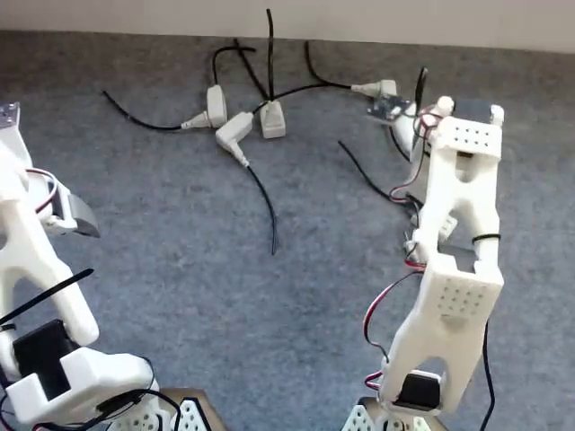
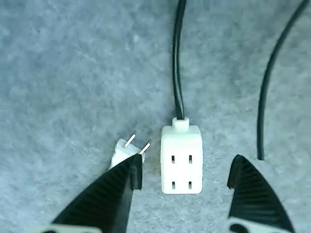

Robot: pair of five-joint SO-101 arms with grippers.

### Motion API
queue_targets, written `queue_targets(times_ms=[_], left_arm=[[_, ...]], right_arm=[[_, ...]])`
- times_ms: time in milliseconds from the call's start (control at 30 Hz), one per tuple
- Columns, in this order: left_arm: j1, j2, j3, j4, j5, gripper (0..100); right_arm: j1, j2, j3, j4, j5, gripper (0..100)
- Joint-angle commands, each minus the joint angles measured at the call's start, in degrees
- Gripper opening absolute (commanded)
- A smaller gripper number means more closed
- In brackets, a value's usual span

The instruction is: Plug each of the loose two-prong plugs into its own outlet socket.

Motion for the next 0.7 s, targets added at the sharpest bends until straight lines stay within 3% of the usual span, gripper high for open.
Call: queue_targets(times_ms=[0,567,667], left_arm=[[0.4,-0.2,0.0,0.4,0.4,26],[0.5,-0.2,0.0,0.5,0.5,26],[0.5,-0.2,0.0,0.5,0.6,26]], right_arm=[[2.3,1.4,-0.2,-1.1,4.6,24.2],[7.4,11.9,-0.2,-13.8,6.9,20.2],[7.3,11.7,-0.2,-13.8,6.5,12.5]])
